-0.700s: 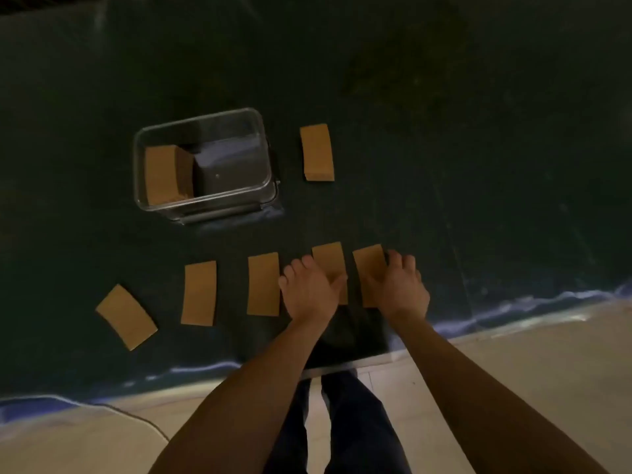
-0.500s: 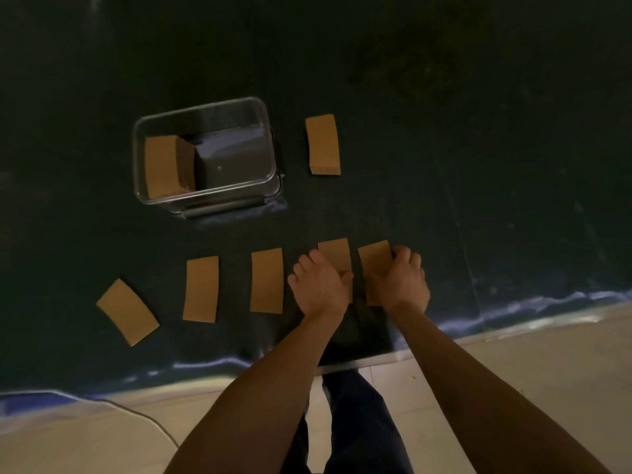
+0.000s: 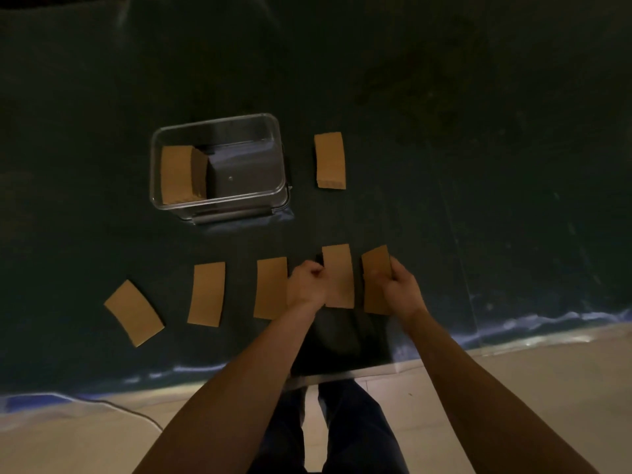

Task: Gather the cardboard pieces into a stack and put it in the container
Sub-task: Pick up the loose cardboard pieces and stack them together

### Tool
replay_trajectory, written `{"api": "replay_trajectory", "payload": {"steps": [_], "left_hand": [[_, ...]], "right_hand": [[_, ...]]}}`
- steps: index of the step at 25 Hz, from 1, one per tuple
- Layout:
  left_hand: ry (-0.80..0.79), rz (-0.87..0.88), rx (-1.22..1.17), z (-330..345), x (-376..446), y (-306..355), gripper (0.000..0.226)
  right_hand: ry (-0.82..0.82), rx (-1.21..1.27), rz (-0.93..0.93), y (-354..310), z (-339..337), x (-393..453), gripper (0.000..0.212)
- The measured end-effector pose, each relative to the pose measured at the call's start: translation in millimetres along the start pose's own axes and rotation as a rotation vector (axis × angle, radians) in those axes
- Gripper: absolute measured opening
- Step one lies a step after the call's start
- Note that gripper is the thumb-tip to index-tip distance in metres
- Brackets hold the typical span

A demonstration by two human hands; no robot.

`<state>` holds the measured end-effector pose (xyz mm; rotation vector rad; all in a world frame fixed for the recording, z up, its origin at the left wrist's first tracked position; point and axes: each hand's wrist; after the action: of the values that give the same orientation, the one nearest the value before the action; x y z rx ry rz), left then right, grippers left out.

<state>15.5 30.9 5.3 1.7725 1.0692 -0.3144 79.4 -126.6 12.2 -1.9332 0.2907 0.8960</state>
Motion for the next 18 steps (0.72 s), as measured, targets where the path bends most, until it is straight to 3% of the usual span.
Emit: {"api": "replay_trajectory", "payload": {"steps": [2, 4, 7, 9, 13, 18], "left_hand": [[-0.05, -0.088, -0.275, -17.6, -9.6, 2.9, 0.005], [-0.136, -0.121, -0.396, -30.9, -20.0, 4.3, 0.002], [-0.124, -0.056, -0.411, -36.5, -29.1, 2.2, 0.002], [-0.074, -0.019, -0.438, -38.1, -32.6, -0.4, 0.004], [-0.024, 0.024, -0.422, -46.0, -38.5, -8.4, 0.008], [-0.002, 0.117, -0.261, -55.6, -40.1, -21.6, 0.014]], "right_hand": [[-0.072, 0.147, 0.041, -7.1, 3.0, -6.5, 0.029], [-0.182, 0.239, 0.078, -15.2, 9.7, -14.5, 0.029], [-0.384, 0.492, 0.207, -30.7, 23.8, -33.2, 0.021], [-0.439, 0.566, 0.233, -34.3, 32.9, -38.8, 0.028], [-0.481, 0.504, 0.205, -37.8, 53.3, -45.6, 0.044], [-0.522, 0.519, 0.155, -35.5, 72.0, -53.8, 0.033]]}}
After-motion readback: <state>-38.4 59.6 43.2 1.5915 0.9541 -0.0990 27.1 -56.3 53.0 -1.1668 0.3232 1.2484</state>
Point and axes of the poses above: each hand's wrist, its own x-axis towards the middle knuckle, its own z-axis out of the palm, y = z × x, and after that the axes turned 5 degrees about z, right-handed
